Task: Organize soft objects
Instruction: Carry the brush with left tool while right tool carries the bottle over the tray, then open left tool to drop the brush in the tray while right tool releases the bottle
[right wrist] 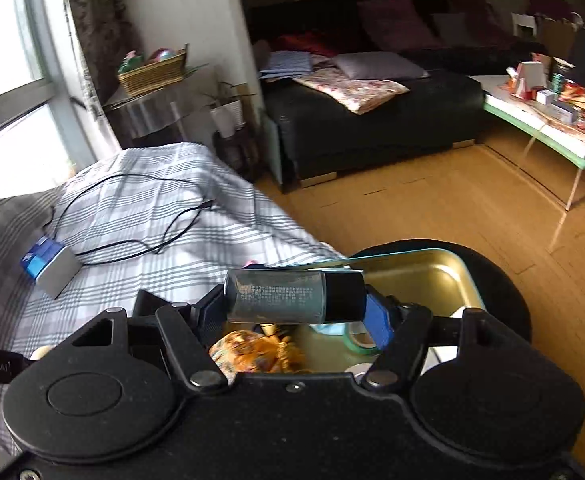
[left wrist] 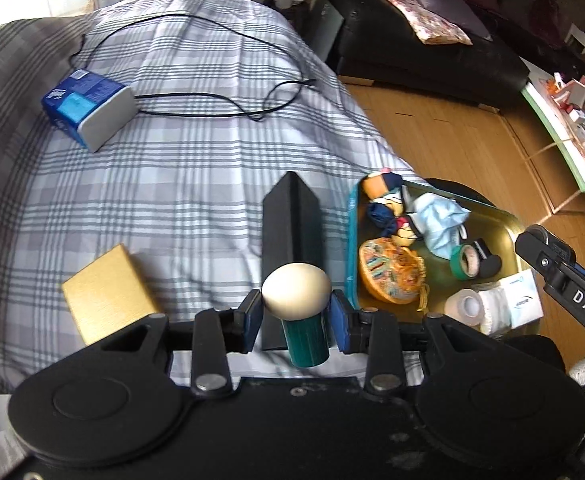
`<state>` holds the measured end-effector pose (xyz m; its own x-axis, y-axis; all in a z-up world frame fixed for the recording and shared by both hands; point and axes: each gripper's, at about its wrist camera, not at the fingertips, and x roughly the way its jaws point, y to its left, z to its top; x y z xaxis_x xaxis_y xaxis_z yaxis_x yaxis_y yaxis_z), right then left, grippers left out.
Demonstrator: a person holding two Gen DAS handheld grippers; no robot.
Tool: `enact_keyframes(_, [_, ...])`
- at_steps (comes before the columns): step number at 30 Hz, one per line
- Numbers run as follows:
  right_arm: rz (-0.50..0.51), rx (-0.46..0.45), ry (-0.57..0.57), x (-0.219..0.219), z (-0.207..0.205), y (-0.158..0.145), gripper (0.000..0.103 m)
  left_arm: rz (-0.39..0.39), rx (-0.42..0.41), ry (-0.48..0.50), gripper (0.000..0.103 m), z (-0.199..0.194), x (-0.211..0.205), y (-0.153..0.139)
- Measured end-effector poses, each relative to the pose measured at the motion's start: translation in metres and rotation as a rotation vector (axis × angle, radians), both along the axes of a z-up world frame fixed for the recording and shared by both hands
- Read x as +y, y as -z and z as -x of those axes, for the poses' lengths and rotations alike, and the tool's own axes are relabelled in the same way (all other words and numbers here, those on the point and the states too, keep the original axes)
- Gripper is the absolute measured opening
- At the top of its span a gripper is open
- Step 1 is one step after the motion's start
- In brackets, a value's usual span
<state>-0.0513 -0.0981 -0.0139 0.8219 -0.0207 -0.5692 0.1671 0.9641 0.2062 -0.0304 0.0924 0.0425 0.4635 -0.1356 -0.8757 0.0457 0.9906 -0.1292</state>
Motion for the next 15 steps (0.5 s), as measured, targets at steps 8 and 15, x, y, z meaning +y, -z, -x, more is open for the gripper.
enact_keyframes(8, [-0.028, 0.076, 0.139, -0.042, -0.008, 0.016, 0.065, 0.052, 0.032, 0.123, 0.033, -0.028, -0.075, 0.014])
enact_keyframes(15, [-0.042, 0.109, 0.176, -0.063, -0.008, 0.023, 0.065, 0.035, 0.057, 0.166, 0.045, -0.052, -0.116, 0.031])
